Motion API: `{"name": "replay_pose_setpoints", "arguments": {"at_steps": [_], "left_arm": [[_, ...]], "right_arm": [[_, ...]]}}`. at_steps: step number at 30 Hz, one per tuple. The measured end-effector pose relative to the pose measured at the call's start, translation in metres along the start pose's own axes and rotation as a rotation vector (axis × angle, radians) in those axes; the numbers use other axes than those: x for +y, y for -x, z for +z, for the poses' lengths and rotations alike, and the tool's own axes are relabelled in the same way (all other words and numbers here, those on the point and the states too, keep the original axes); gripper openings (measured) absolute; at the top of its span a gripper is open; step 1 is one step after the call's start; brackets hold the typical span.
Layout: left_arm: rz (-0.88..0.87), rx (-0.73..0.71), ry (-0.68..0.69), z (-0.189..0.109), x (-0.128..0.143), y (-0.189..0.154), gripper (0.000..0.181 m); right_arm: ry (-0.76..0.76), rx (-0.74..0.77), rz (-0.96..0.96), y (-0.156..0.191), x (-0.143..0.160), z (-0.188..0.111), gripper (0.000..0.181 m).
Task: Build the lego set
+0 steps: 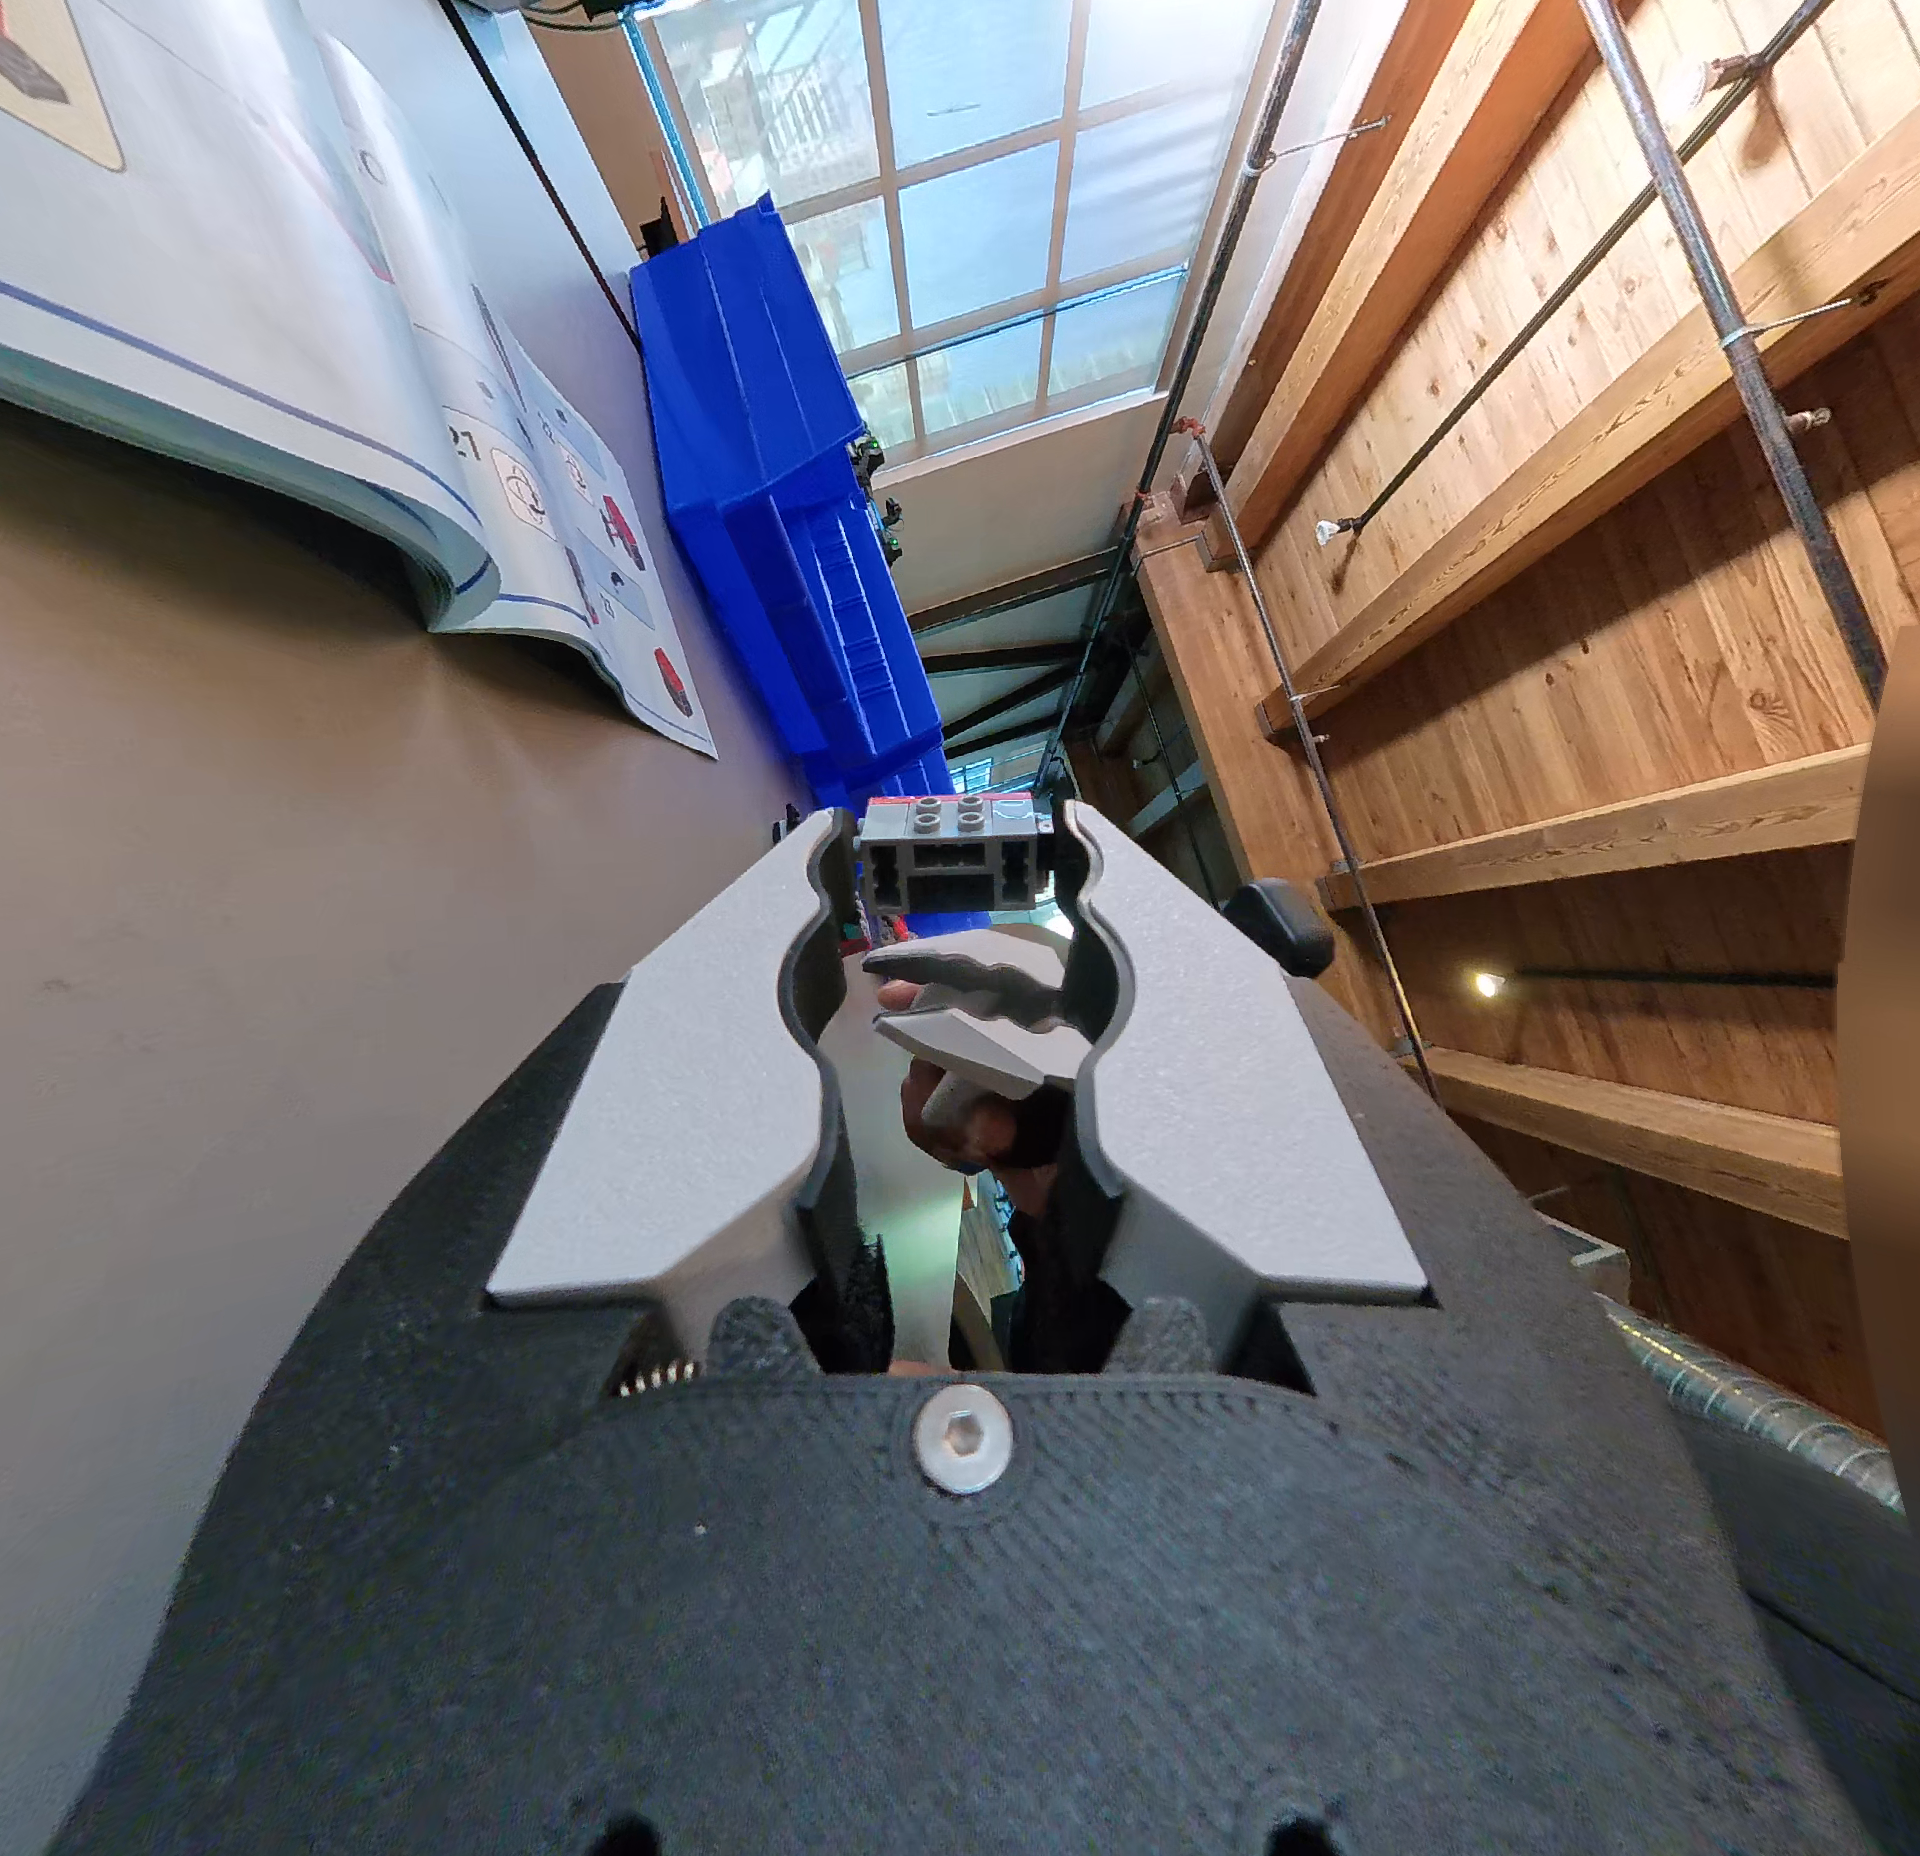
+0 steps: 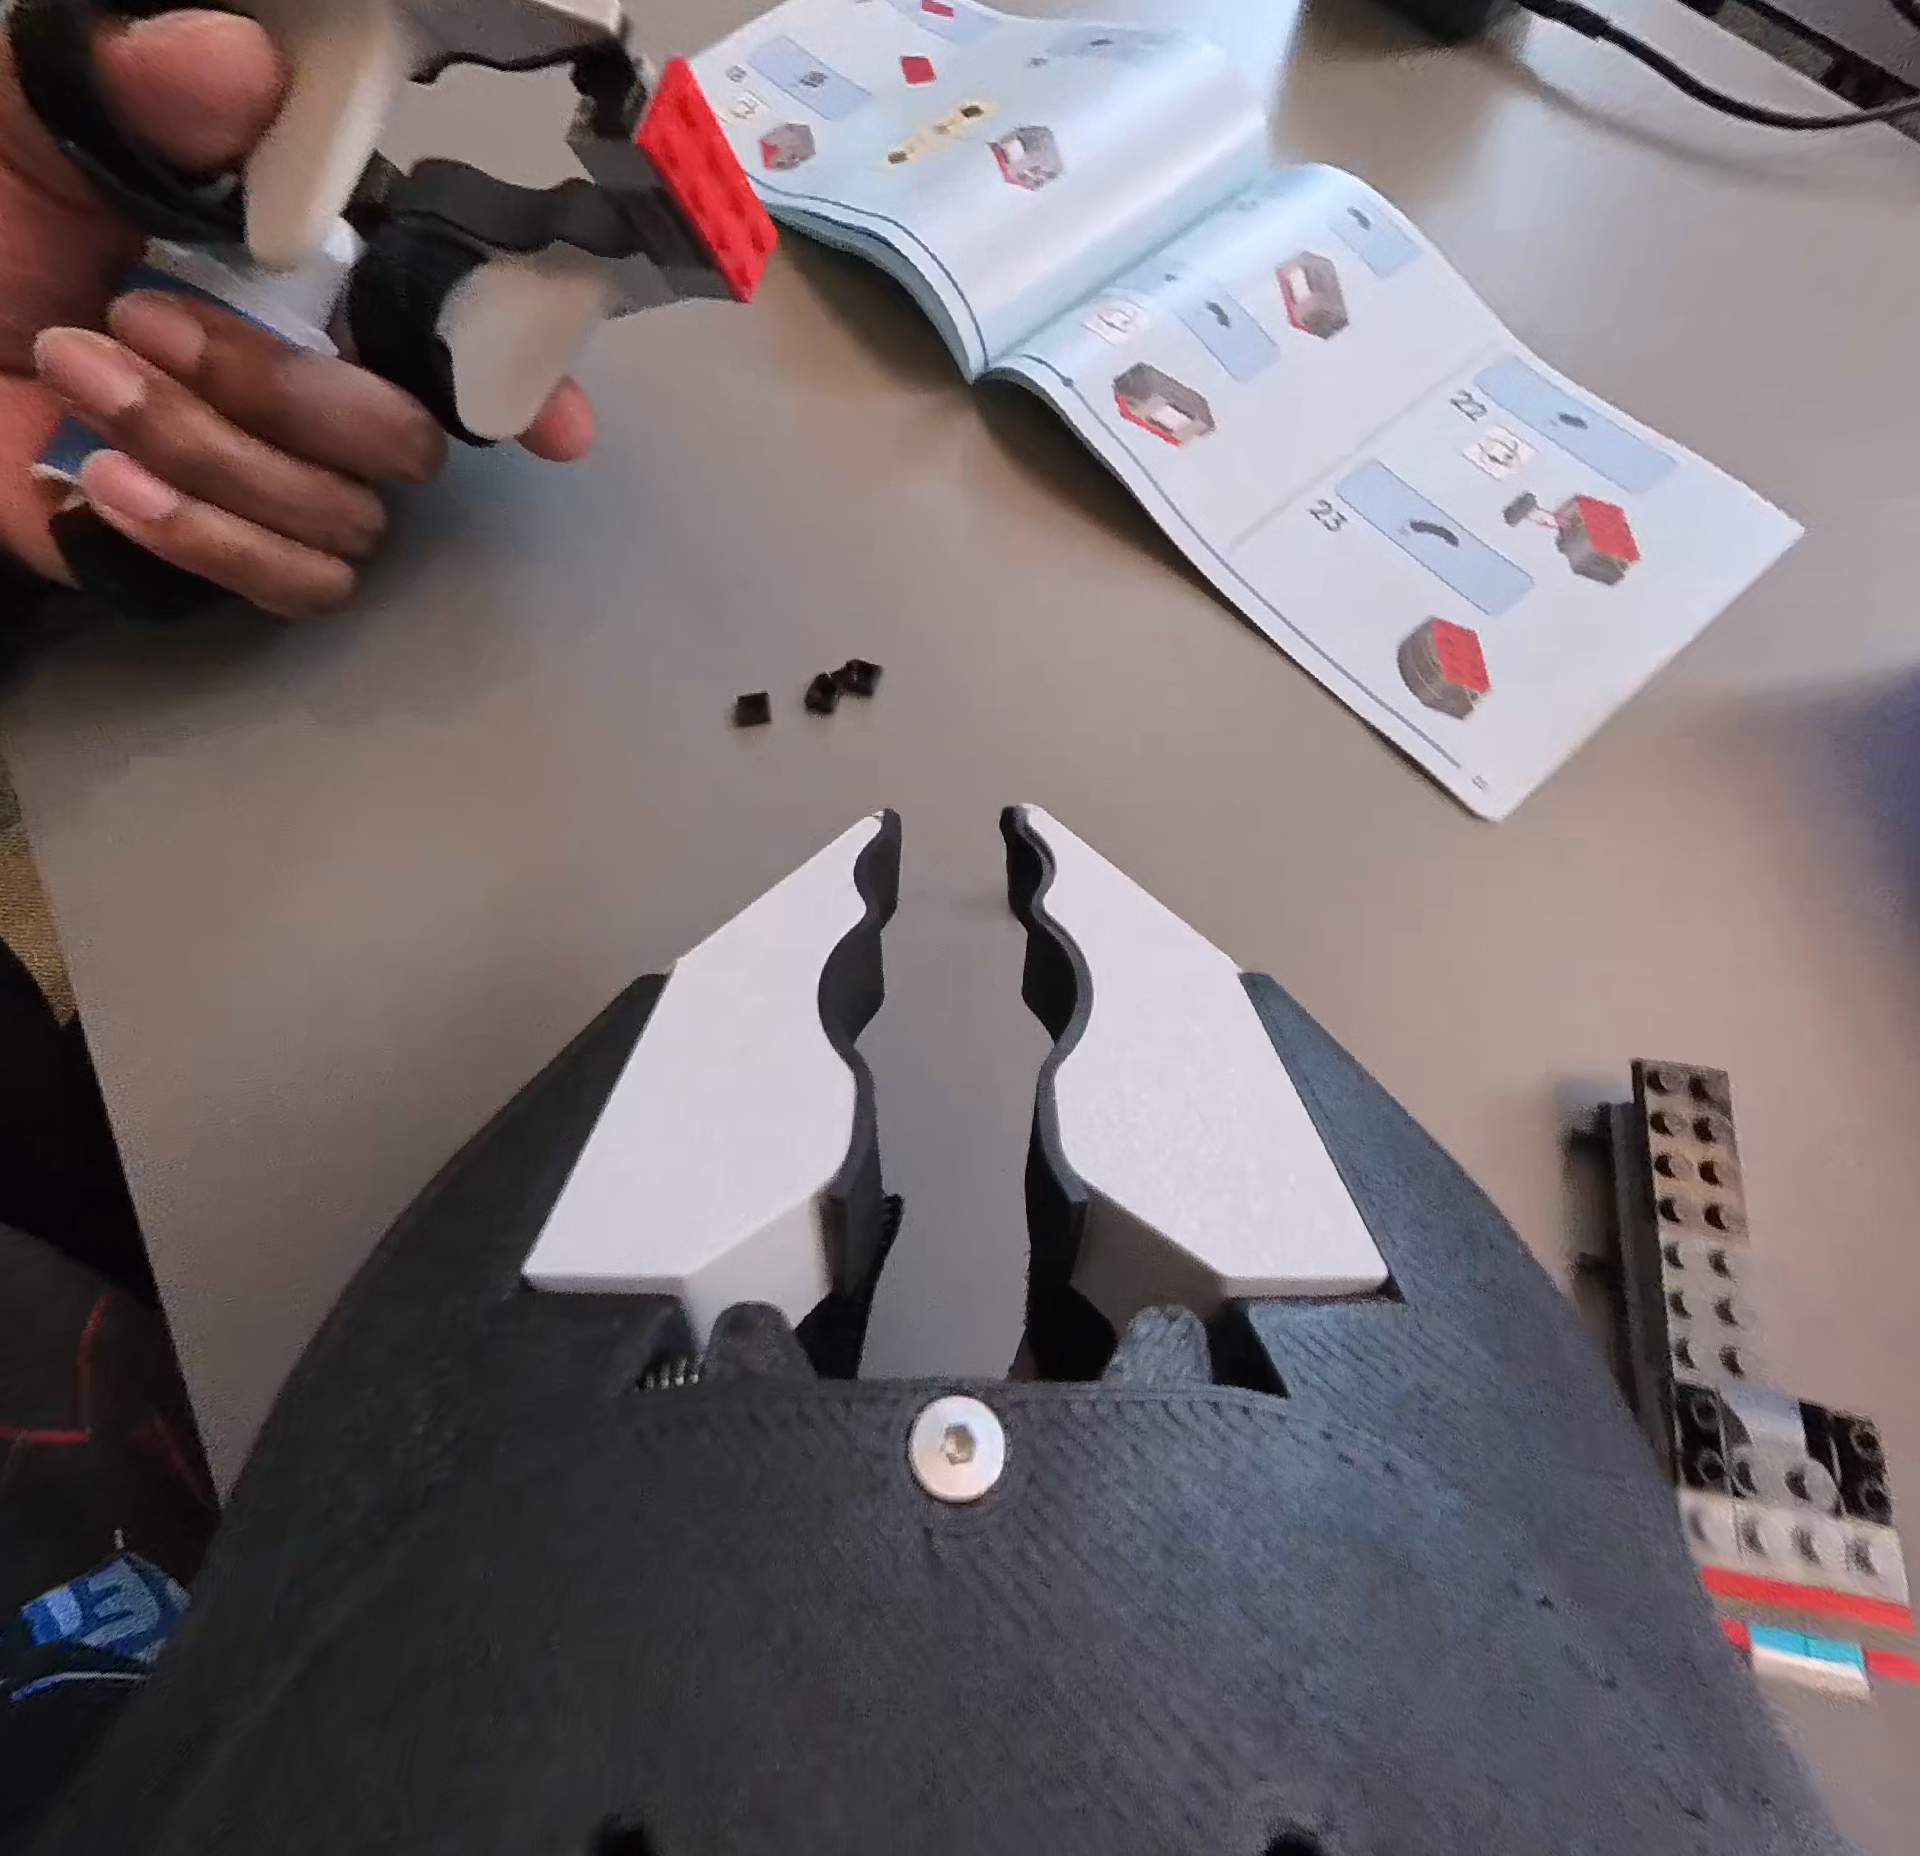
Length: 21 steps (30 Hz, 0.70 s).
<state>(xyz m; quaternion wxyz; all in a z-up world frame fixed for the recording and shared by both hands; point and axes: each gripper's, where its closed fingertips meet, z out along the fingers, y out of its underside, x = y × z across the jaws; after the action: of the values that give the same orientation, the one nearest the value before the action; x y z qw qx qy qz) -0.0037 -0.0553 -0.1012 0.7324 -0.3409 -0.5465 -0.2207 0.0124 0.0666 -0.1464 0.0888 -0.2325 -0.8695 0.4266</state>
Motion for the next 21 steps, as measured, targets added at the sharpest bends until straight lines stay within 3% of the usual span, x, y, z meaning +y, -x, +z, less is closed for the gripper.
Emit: {"name": "replay_pose_setpoints", "arguments": {"at_steps": [10, 21], "left_arm": [[0.002, -0.006, 0.002, 0.001, 0.001, 0.001, 0.038], [0.007, -0.021, 0.008, 0.002, 0.003, 0.002, 0.038]], "right_arm": [[0.045, 0.197, 0.040, -0.054, 0.026, -0.034, 0.020], [0.076, 0.320, 0.169, -0.094, 0.031, -0.001, 0.025]]}}
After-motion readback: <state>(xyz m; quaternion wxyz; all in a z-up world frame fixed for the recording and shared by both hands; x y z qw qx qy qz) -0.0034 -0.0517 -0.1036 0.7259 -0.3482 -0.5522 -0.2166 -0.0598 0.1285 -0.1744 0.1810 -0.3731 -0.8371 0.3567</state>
